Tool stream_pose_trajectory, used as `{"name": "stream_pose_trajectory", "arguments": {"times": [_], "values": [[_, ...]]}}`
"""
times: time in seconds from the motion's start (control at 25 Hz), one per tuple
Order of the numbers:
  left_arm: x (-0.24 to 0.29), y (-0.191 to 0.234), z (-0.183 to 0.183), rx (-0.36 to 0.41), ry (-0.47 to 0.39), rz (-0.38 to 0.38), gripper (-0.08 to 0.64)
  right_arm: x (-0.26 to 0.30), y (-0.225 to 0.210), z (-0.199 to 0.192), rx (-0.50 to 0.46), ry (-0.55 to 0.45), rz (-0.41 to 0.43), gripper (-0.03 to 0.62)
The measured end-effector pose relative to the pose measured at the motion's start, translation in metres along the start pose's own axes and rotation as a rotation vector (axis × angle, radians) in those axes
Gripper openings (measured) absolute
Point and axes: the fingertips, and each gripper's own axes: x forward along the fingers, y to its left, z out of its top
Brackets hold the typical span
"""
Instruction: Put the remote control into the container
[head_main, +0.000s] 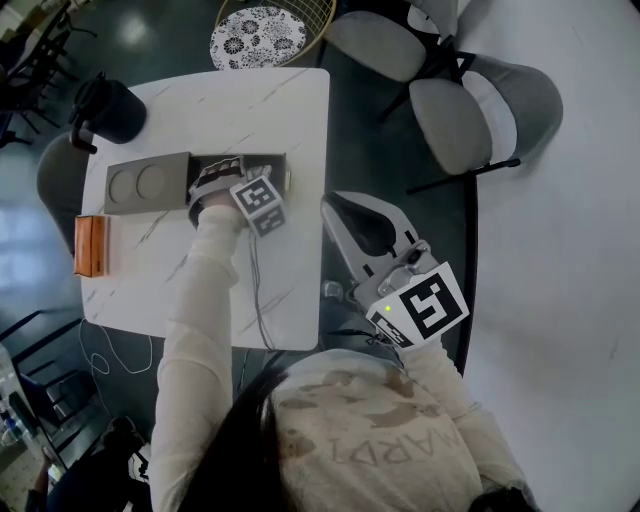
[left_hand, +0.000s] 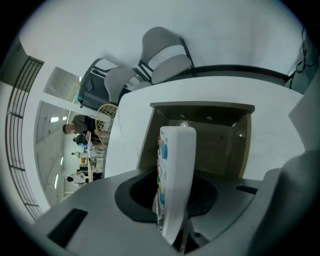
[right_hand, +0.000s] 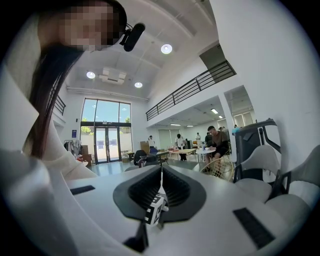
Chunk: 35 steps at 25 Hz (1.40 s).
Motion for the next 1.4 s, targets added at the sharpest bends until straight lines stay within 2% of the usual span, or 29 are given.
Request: {"name": "stream_pose_trajectory", "arguments": {"times": [0.24, 0.44, 0.64, 0.72, 0.92, 1.12, 1.4], "values": [[0.004, -0.004, 0.002, 0.072, 0.012, -0.023, 0.081, -0.004, -0.004, 0.000, 0.005, 0.003, -0.013, 0.020], [-0.001, -0.008, 0.005, 0.061, -0.039, -0.090, 0.081, -0.005, -0.004, -0.001, 0.006, 0.004, -0.011, 0.020], [-0.006, -0.014, 0.007, 0.113, -0.067, -0.136, 0.086, -0.005, -0.006, -0.002, 0.014, 0.004, -0.010, 0.020], [-0.006, -0.015, 0.007, 0.112, -0.081, -0.150, 0.094, -0.005, -0.006, -0.003, 0.015, 0.004, -0.007, 0.020], [-0.006, -0.016, 0.007, 0.055, -0.117, -0.220, 0.127, -0.005, -0.008, -0.003, 0.016, 0.006, -0.004, 0.020], [-0.011, -0.016, 0.009, 0.056, -0.153, -0.249, 0.127, -0.009, -0.013, -0.003, 0.024, 0.005, -0.010, 0.020], [-0.020, -0.020, 0.010, 0.100, -0.133, -0.267, 0.126, -0.010, -0.015, -0.003, 0.029, 0.000, -0.004, 0.020]]}}
